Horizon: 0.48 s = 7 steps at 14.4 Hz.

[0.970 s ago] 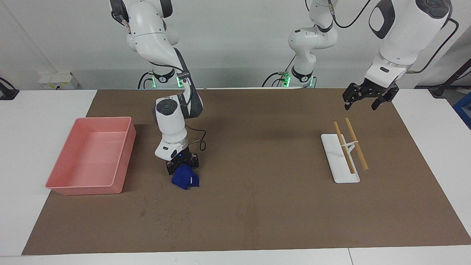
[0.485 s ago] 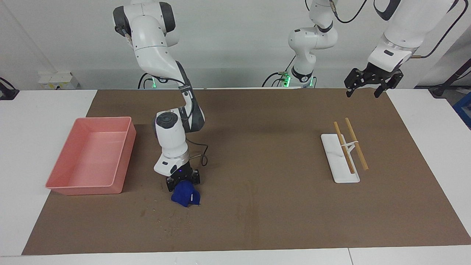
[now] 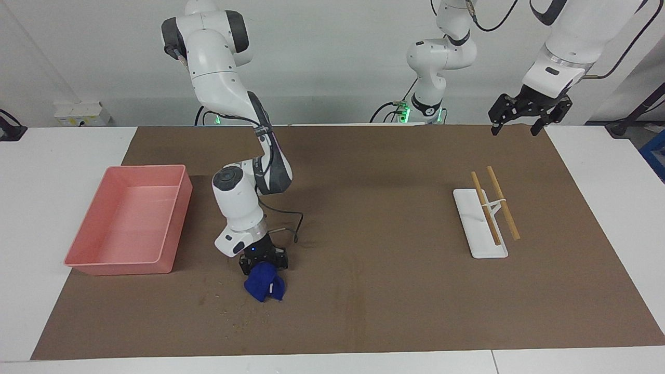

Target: Wipe water with towel using both arms

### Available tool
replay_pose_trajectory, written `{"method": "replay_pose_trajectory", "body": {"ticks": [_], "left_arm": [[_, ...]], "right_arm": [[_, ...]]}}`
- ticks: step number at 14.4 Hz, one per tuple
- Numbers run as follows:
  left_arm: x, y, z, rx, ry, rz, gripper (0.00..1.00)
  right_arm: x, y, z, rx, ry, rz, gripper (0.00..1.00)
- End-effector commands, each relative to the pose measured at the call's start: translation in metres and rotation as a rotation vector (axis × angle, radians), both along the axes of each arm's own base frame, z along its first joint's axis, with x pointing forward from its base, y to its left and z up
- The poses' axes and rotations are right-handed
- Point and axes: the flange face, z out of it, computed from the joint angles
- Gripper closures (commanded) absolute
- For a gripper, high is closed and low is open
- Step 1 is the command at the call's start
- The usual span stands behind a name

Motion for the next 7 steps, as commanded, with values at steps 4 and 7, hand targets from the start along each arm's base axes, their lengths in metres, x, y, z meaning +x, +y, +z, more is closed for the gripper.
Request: {"method": "replay_pose_trajectory", "body": {"ticks": [4, 7], "left_arm": [[-0.004, 0.006, -0.001, -0.022, -0.033, 0.014, 0.00], [-0.004, 0.005, -0.002, -0.022, -0.033, 0.013, 0.00]], "right_arm": [[-0.059, 0.017, -0.049, 0.047, 0.275, -0.024, 1.00], [-0.074, 0.026, -0.037, 0.072, 0.376, -0.052, 1.00]]}}
